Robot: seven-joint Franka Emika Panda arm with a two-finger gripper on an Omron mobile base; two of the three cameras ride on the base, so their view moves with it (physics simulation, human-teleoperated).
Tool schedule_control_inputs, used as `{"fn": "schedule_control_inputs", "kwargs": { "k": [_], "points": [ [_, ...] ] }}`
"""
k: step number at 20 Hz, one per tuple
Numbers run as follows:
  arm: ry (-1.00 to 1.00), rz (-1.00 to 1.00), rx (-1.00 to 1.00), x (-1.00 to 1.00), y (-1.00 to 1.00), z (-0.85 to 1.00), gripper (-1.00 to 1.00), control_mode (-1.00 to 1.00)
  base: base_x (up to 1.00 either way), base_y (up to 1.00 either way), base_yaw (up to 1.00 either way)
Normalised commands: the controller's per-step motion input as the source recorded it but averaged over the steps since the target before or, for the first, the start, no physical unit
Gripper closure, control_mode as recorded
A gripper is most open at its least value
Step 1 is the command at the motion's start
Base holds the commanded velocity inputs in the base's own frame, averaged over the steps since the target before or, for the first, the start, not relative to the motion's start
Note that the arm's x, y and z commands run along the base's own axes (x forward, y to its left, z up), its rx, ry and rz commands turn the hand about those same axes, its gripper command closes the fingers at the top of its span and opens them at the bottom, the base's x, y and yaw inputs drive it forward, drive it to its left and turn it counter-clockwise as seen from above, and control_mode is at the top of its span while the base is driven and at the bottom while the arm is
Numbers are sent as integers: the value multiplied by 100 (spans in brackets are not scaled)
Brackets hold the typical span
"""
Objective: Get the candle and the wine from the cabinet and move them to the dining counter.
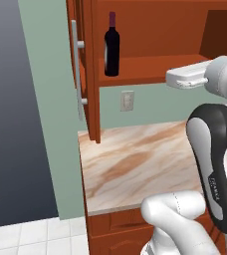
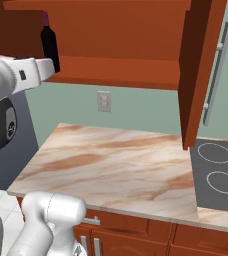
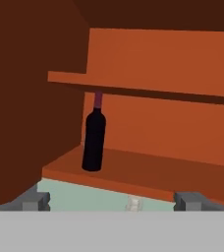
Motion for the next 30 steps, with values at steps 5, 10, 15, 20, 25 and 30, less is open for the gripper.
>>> {"fn": "schedule_control_inputs", "kwargs": {
  "k": [5,10,15,20,25,30],
  "points": [
    [-13,0,1,6,36,4,-100,-100,0,0,0],
    [-2,0,1,34,34,13,-100,-100,0,0,0],
    [1,1,1,38,5,6,-100,-100,0,0,0],
    [5,1,0,42,0,2,-100,-100,0,0,0],
    [3,0,0,38,3,0,-100,-100,0,0,0],
    [2,0,0,42,0,8,-100,-100,0,0,0]
  ]
}}
